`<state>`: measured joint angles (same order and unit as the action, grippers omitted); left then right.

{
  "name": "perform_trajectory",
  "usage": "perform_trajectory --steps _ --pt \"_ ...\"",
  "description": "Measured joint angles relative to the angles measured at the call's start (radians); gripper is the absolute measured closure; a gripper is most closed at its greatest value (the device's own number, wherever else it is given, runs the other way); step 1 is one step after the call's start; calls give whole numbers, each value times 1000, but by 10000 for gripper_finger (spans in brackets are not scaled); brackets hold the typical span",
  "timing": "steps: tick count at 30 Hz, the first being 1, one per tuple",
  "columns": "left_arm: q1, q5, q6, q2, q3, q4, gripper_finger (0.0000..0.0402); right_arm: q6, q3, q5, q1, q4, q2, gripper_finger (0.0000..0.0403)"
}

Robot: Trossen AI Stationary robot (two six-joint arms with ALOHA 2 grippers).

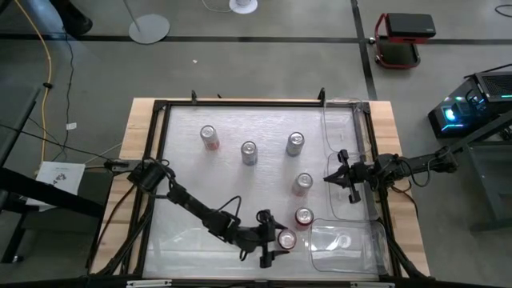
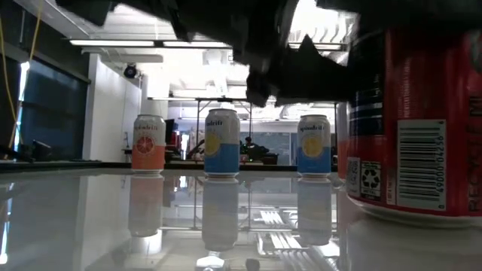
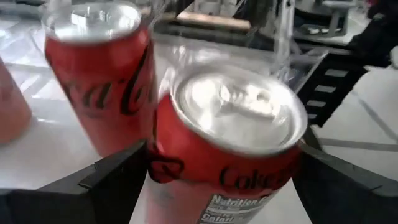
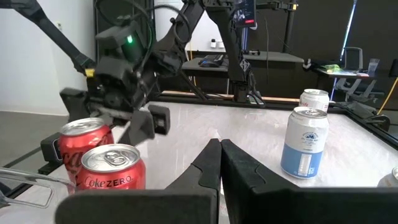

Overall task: Sort soda cans
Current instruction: Put the left red-black soda can into the bottom transparent bin

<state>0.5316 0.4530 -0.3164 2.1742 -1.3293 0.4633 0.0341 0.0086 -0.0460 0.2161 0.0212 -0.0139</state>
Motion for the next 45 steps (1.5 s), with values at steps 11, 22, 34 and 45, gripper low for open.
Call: perform_trajectory --steps 11,22,34,45 --pt "28 68 83 -158 0 -125 44 0 0 0 0 0 0 402" --pt "50 331 -110 -379 243 -228 46 -103 0 -22 0 76 0 402" --pt "50 473 -206 -441 431 -120 46 -58 133 101 52 541 -226 402" --pt "67 474 -210 -438 433 -146 46 76 631 131 133 145 -904 363"
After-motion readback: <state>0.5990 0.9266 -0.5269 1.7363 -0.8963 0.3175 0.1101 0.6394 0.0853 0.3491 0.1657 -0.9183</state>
